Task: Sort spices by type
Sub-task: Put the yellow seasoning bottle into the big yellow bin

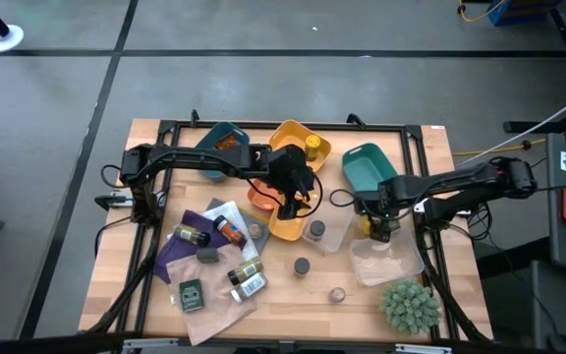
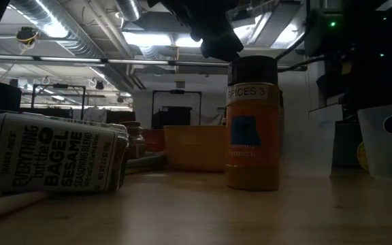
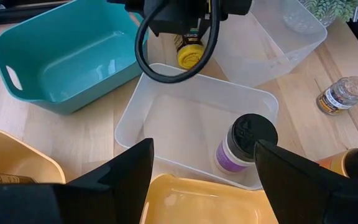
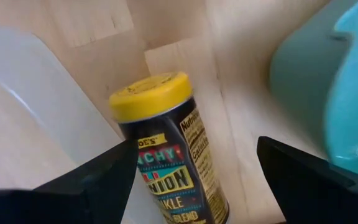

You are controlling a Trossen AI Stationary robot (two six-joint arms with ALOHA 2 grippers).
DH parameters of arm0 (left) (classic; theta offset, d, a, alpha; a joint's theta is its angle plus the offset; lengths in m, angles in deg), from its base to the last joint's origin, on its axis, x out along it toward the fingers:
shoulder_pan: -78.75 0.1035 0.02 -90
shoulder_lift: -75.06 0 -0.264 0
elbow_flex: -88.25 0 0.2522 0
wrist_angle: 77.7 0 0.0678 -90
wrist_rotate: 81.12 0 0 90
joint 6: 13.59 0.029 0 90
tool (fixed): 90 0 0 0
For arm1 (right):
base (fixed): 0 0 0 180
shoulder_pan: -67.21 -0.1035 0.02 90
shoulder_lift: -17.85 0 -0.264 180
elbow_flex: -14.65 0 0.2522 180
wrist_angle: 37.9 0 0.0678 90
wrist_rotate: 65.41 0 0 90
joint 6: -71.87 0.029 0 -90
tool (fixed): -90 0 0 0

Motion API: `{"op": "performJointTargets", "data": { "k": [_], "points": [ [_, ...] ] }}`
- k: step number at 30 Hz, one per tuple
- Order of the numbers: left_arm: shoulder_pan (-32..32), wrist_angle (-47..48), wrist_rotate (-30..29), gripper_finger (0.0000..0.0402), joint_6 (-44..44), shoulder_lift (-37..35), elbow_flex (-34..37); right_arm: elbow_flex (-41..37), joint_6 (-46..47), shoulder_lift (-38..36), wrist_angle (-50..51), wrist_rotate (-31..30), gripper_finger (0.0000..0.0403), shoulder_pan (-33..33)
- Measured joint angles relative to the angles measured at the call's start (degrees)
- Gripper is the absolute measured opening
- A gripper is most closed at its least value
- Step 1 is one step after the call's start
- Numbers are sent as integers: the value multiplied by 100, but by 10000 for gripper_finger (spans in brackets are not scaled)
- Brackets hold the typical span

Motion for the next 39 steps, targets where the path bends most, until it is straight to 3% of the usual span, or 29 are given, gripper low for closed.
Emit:
{"op": "performJointTargets", "data": {
  "k": [28, 39],
  "points": [
    [0, 0, 0, 260, 3, 0, 0, -302, -84, 637, -756, -10, 323, 0],
    [0, -2, 2, 260, 3, 0, 0, -306, -72, 659, -740, 34, 215, 1]
  ]
}}
